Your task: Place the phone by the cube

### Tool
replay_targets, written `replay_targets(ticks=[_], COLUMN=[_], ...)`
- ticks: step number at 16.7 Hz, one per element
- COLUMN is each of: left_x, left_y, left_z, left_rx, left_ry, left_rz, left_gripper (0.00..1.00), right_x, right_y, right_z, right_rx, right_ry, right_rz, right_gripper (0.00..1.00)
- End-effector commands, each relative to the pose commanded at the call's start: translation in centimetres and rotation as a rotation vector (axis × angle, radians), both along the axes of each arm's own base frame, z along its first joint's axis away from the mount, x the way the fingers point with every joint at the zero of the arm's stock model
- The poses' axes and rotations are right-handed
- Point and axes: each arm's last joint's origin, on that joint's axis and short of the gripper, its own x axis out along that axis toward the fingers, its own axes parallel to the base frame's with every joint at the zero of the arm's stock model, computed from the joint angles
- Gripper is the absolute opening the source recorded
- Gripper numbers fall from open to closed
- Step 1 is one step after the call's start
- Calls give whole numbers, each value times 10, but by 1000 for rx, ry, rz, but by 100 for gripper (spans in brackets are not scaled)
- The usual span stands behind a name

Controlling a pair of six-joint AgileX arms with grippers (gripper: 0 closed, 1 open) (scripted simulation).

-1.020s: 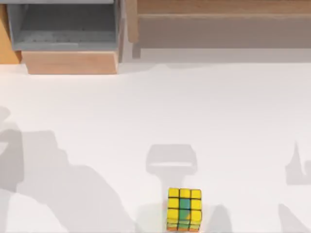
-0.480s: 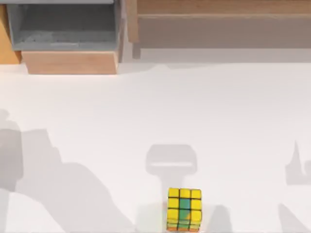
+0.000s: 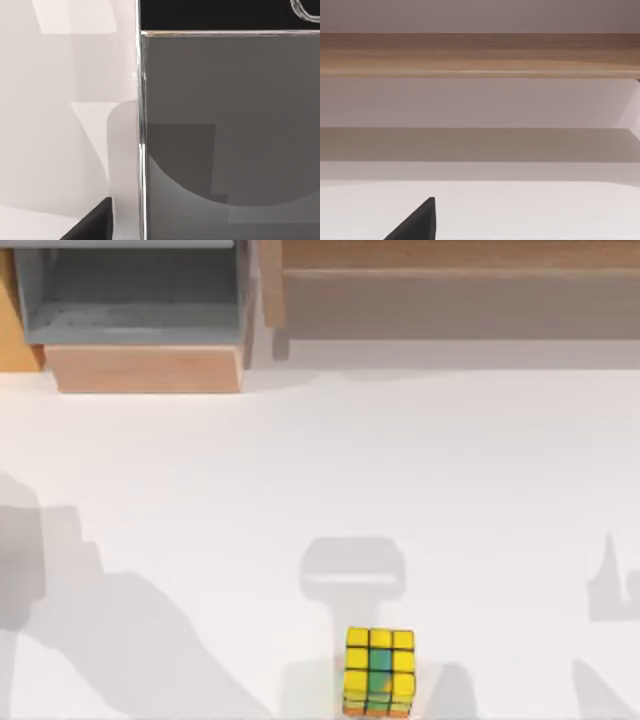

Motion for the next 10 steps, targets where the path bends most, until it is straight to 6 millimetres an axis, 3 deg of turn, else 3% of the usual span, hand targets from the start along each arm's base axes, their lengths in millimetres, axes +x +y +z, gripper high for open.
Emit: replay_targets(ticks=[10], left_x=[0], left_y=[0], left_z=[0], left_rx=[0], left_ry=[0], left_rz=[0], left_gripper=[25], right_x=[0], right_y=[0], right_z=[0], right_rx=[0], right_ry=[0], right_rz=[0], right_gripper=[100])
